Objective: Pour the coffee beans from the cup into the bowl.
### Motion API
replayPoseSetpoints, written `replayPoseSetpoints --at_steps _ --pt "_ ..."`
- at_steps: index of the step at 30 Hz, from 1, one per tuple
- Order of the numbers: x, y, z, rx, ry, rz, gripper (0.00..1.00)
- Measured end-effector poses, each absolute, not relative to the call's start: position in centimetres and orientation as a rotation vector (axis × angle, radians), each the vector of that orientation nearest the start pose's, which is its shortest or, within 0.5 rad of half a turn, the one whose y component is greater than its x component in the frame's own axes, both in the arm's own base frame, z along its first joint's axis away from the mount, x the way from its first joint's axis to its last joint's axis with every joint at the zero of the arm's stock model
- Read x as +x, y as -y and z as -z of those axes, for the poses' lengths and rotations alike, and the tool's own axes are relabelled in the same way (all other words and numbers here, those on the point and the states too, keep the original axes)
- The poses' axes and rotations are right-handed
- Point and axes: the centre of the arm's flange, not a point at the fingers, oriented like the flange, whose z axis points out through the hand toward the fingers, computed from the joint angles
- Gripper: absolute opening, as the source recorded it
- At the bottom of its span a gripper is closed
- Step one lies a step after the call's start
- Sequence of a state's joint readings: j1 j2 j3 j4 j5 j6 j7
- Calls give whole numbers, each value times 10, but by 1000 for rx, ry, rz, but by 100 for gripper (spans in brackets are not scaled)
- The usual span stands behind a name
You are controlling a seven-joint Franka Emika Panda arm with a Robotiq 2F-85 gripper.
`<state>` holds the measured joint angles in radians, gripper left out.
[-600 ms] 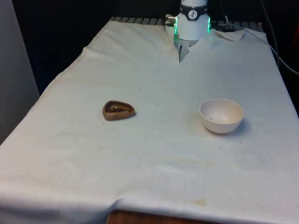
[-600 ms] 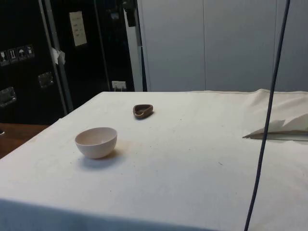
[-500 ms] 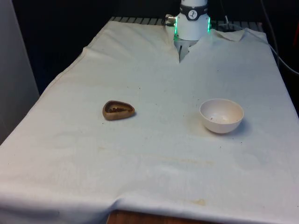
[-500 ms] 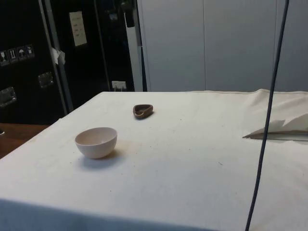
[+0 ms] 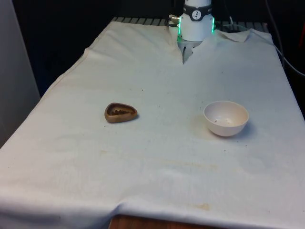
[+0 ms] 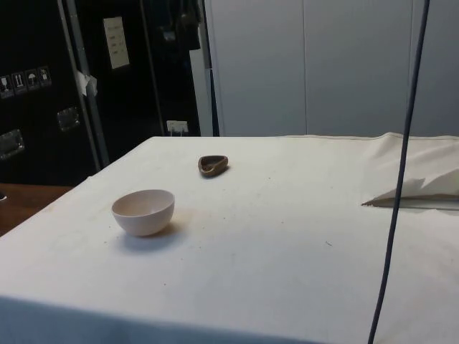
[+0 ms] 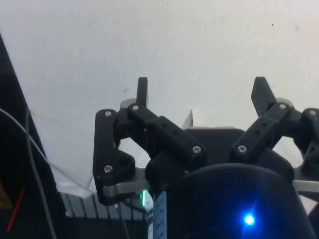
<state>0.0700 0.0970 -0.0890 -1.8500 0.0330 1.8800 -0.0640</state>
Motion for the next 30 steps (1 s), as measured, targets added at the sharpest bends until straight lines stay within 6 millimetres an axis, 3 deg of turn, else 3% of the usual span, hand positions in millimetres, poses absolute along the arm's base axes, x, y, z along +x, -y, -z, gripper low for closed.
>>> replayPoseSetpoints --at_steps 15,30 --pt "568 31 -437 -3121 98 10 100" --pt "566 77 -397 -3132 113 17 100"
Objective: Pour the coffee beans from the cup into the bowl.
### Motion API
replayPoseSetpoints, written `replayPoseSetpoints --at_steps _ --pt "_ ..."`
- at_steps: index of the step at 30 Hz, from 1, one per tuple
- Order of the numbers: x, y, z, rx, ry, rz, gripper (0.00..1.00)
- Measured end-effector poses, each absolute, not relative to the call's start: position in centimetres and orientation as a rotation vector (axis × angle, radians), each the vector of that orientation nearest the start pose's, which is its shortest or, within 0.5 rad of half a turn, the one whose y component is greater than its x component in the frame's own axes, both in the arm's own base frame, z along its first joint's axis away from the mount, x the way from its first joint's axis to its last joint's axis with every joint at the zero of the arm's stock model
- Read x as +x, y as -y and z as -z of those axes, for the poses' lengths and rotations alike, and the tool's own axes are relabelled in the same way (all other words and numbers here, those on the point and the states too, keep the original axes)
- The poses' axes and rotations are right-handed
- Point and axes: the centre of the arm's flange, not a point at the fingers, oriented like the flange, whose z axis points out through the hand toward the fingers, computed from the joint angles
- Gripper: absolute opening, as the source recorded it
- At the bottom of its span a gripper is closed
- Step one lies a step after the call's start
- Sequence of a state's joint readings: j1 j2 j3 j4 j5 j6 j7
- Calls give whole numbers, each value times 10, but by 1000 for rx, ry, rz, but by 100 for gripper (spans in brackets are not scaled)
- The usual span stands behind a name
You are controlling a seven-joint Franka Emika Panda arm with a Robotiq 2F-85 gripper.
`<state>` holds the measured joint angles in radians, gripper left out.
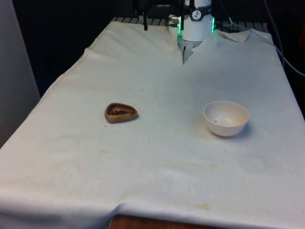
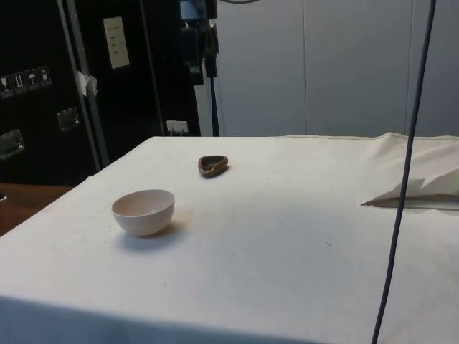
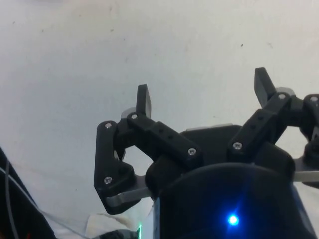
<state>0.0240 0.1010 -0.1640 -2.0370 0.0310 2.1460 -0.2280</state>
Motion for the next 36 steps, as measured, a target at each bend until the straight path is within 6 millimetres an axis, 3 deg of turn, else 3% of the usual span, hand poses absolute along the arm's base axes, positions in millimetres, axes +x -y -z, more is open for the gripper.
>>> replayPoseSetpoints --at_steps 36 --pt "575 188 -296 -3183 94 135 100"
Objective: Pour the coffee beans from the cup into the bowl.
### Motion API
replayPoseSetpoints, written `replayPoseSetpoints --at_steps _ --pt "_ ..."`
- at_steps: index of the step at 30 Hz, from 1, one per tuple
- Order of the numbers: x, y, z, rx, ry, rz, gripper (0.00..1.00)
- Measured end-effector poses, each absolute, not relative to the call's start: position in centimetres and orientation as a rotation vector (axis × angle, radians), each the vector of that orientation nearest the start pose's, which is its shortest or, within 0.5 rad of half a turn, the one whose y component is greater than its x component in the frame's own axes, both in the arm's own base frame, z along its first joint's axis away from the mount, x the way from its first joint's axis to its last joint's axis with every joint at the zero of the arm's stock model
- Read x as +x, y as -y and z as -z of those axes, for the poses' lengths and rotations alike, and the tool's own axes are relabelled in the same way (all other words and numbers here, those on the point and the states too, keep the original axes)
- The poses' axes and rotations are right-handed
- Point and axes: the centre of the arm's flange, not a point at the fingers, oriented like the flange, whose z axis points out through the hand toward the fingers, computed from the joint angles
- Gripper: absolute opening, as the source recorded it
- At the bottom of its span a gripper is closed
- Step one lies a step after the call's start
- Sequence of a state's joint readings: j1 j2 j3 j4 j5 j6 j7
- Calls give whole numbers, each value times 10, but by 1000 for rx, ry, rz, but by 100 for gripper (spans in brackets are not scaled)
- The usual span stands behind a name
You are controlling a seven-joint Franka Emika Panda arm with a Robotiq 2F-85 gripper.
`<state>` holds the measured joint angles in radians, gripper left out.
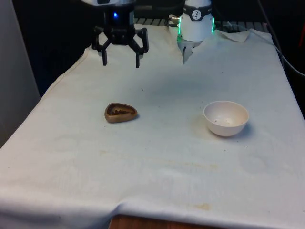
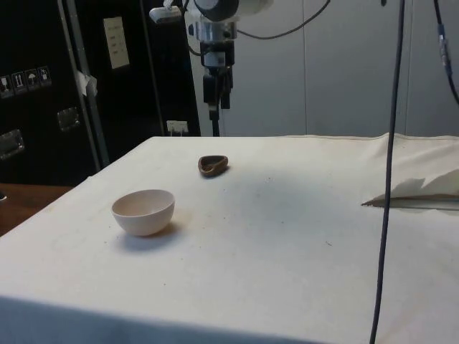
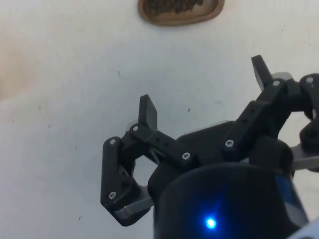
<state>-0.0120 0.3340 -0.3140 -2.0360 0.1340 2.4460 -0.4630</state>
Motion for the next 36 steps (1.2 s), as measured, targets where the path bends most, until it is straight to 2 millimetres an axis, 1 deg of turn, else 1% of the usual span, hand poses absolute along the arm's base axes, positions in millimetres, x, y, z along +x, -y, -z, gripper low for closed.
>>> replayPoseSetpoints --at_steps 3,4,9,13,15,22,36 --pt "577 191 -295 -3187 95 140 100" --pt "581 196 -289 -3193 94 138 100" --pt "593 211 -278 -3210 95 132 100" --pt "596 215 -273 -3215 97 126 100" --pt "600 222 -267 -3220 101 124 100" --pt "606 238 -253 -3238 127 106 100" --pt "616 259 -226 -3232 160 109 100"
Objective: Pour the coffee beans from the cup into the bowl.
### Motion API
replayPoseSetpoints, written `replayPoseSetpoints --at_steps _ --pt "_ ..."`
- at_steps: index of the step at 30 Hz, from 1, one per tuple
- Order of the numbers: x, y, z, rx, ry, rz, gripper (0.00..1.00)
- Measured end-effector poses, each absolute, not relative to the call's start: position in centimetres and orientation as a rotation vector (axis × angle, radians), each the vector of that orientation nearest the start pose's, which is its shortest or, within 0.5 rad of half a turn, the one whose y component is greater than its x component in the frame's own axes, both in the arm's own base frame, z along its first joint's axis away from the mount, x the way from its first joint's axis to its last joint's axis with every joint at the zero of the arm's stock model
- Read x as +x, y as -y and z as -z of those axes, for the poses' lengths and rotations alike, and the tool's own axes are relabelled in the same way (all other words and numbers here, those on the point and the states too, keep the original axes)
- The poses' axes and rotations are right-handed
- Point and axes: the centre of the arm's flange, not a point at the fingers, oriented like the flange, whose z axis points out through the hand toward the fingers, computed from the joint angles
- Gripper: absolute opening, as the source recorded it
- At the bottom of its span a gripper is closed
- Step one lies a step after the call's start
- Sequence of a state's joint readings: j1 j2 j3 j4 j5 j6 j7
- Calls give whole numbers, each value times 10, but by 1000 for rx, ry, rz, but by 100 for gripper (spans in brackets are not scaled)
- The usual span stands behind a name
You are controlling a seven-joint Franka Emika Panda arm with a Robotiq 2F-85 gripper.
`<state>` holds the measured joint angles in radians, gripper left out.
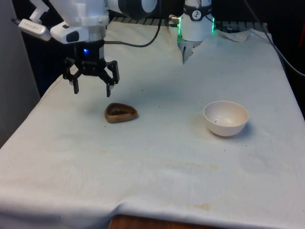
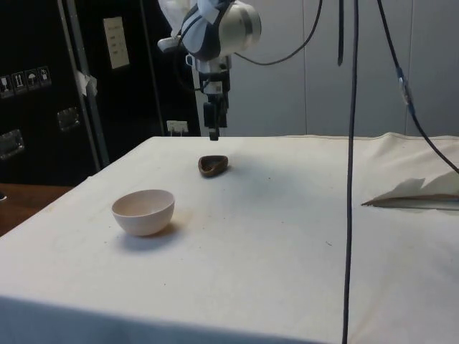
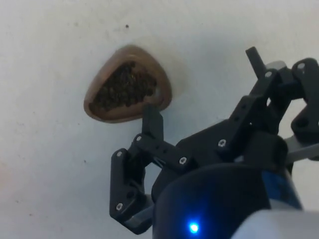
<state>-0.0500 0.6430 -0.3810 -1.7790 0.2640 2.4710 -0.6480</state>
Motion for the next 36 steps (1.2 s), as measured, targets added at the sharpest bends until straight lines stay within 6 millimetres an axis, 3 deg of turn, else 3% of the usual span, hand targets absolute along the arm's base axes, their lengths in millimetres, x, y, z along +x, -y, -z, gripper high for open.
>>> replayPoseSetpoints --at_steps 16,36 --pt "615 281 -221 -3117 143 88 100" --pt "626 307 -184 -3015 124 71 100"
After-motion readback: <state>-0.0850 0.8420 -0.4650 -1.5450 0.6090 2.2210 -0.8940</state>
